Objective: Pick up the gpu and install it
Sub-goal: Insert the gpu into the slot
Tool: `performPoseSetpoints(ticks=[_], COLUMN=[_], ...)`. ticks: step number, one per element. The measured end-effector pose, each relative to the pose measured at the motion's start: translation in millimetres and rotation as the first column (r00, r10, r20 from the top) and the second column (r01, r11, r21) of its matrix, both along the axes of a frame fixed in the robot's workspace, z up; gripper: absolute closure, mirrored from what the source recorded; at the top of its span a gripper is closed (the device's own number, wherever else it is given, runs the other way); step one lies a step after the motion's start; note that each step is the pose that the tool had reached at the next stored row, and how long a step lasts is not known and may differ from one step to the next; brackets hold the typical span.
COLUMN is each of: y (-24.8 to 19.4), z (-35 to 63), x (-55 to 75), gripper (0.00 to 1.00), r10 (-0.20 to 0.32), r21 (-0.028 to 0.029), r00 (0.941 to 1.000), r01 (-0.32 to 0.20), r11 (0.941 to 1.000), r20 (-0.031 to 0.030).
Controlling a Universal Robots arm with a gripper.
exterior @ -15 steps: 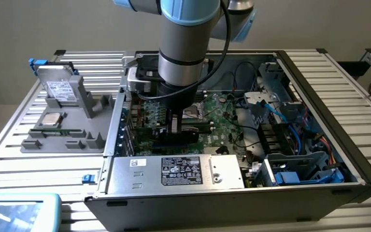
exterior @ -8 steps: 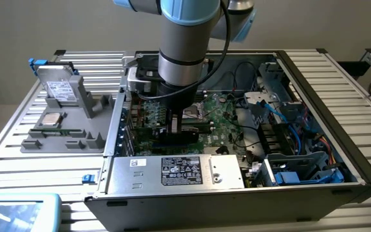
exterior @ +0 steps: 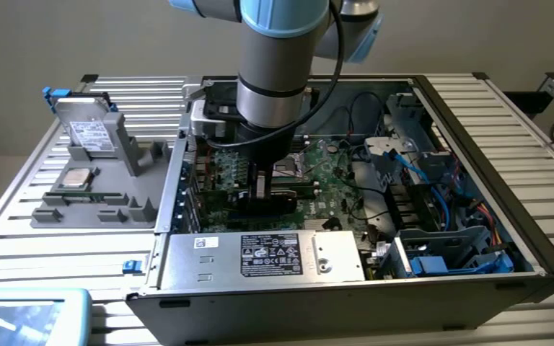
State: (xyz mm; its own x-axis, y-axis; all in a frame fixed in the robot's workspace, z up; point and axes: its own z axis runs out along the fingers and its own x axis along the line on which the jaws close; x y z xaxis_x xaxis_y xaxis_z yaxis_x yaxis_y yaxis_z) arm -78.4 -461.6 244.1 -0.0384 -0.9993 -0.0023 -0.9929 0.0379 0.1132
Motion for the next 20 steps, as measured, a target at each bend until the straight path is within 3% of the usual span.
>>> performPoseSetpoints(ticks=[7,20], y=[0.0,1.1], z=[-0.3,-0.3], x=[0.3,0.2], gripper=[0.72,0.72], r10=[-0.015,-0.018], r21=[-0.0068,-0.0070], r00=[0.9999,0.9998], r01=[0.015,0.018], r11=[0.9999,0.9998], r20=[0.0001,0.0001])
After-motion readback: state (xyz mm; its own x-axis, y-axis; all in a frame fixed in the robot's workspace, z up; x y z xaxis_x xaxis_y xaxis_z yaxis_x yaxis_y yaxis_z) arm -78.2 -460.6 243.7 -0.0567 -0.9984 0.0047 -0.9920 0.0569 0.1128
